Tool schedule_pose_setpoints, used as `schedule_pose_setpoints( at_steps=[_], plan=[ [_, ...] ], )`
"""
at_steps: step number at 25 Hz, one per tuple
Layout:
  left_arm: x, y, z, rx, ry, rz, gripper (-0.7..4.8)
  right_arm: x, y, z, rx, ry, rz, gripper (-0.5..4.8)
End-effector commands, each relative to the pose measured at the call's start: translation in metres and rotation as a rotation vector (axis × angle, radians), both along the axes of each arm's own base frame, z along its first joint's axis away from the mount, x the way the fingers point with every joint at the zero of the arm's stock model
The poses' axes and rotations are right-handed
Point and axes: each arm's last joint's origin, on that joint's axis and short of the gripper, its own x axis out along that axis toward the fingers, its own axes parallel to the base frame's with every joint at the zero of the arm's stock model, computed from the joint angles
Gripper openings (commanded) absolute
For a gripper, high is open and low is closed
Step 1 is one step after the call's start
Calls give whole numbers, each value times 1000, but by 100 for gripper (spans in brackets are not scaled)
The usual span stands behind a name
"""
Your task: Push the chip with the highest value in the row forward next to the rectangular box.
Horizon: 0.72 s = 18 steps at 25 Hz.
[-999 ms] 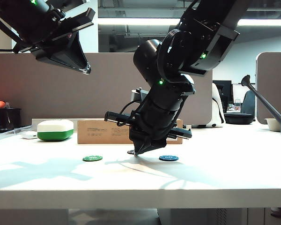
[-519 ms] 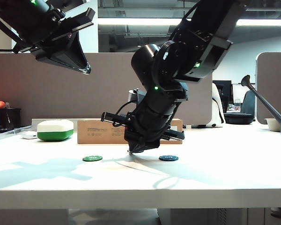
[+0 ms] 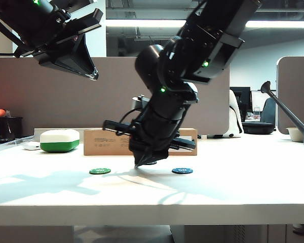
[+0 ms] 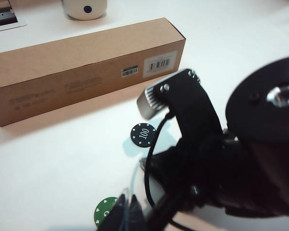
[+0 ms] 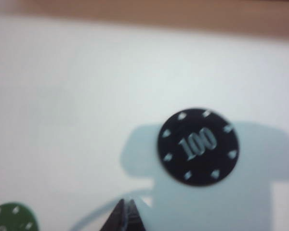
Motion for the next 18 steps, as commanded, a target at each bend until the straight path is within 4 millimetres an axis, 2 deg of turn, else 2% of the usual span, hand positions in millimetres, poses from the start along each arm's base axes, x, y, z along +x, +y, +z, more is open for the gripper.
schedule_pose_setpoints(
  at_steps=[1,11,18],
  plan=[
    [0,0,2,-5,-13,-3,-5,-2,-1,6,-9,-18,-15,-6],
    [0,0,2,-5,-13,-3,-5,2,-1,4,-24,-62,-65,-6],
    [0,0,2,-5,-13,-3,-5,10,-9,-3,-35,-46,-86,-6]
  ],
)
